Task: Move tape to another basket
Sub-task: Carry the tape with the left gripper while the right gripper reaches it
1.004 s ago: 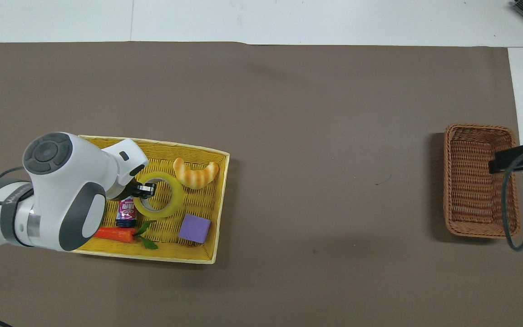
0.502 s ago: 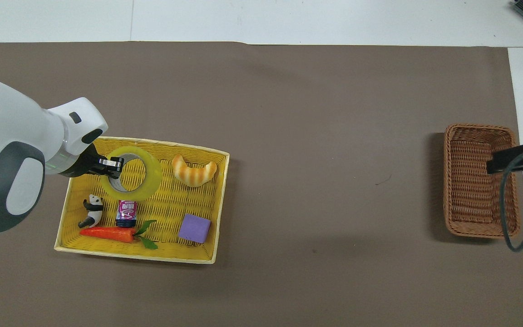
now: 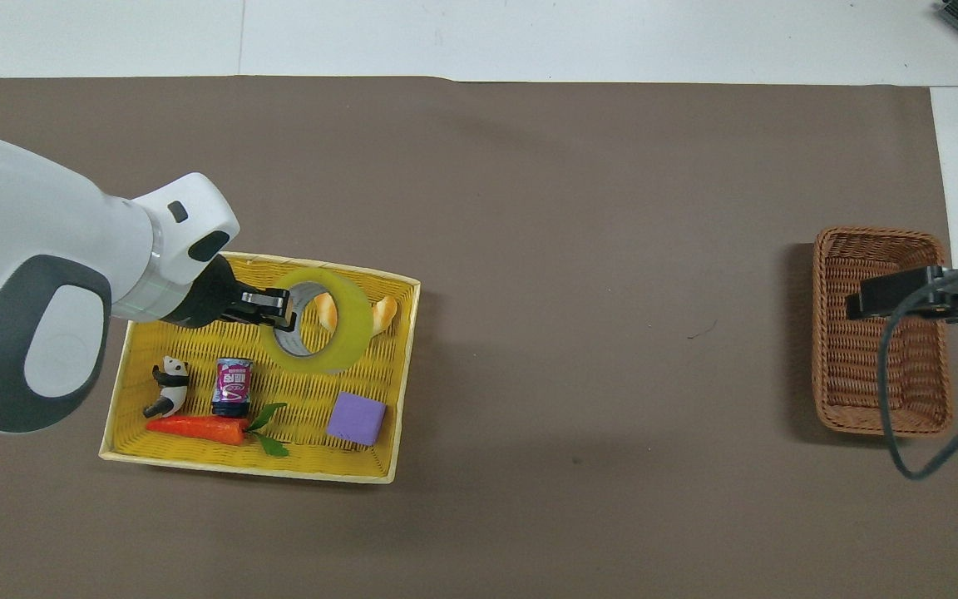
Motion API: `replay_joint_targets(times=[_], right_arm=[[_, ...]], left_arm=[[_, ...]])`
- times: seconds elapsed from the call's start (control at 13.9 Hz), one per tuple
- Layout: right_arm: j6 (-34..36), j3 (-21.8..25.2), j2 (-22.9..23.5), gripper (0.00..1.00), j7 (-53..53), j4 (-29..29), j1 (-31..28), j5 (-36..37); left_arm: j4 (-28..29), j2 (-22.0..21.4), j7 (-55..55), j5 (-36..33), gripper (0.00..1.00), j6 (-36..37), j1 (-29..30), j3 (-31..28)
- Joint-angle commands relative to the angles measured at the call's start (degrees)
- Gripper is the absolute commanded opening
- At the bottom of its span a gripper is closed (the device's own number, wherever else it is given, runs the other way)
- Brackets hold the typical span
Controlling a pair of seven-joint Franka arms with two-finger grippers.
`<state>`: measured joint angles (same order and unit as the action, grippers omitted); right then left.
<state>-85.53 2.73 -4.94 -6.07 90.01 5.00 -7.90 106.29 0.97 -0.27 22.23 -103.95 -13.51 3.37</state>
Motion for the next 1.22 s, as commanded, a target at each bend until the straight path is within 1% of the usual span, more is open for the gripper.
replay_joint_targets(times=[0.0, 0.14, 0.29, 0.36, 0.43, 0.57, 0.79, 1.0, 1.15], right_arm=[[-4.4, -0.4, -0.8, 1.00, -6.0, 3.1, 3.3, -7.0], [-7.6, -0.4, -0.2, 1.00, -10.5, 3.9, 7.9, -9.4], [-8.2, -0.4, -0.1, 1.00, -13.5, 5.6, 10.3, -11.7], [-8.6, -0.4, -0.1, 1.00, -14.7, 6.3, 11.4, -12.9], [-10.7, -0.4, -0.1, 1.00, -15.5, 7.6, 12.0, -14.6], [-14.0, -0.4, -0.2, 1.00, -15.5, 9.6, 13.1, -17.2], [-14.9, -0.4, -0.2, 1.00, -15.1, 10.6, 13.5, -17.7], [-15.8, -0.4, -0.3, 1.00, -15.4, 10.8, 13.5, -17.7], [-15.6, -0.4, -1.1, 1.00, -14.5, 12.4, 13.5, -17.7]], left_arm=[[-0.6, -0.1, -1.3, 8.9, 0.00, -0.6, -1.6, 0.5], [0.4, -0.6, -1.4, 14.0, 0.00, -4.4, -1.8, 3.7], [2.0, -1.4, -1.7, 19.8, 0.00, -10.2, -3.3, 6.5], [3.3, -1.8, -1.9, 23.2, 0.00, -13.4, -4.8, 6.7], [4.4, -2.5, -1.9, 26.3, 0.00, -16.3, -6.9, 6.7], [5.1, -2.6, -1.9, 30.3, 0.00, -20.1, -9.7, 6.7], [5.0, -2.7, -1.9, 32.3, 0.00, -22.3, -13.7, 6.8], [5.0, -3.1, -1.8, 32.3, 0.00, -22.5, -16.0, 6.8], [5.0, -3.3, -1.8, 32.6, 0.00, -23.7, -17.2, 7.3]])
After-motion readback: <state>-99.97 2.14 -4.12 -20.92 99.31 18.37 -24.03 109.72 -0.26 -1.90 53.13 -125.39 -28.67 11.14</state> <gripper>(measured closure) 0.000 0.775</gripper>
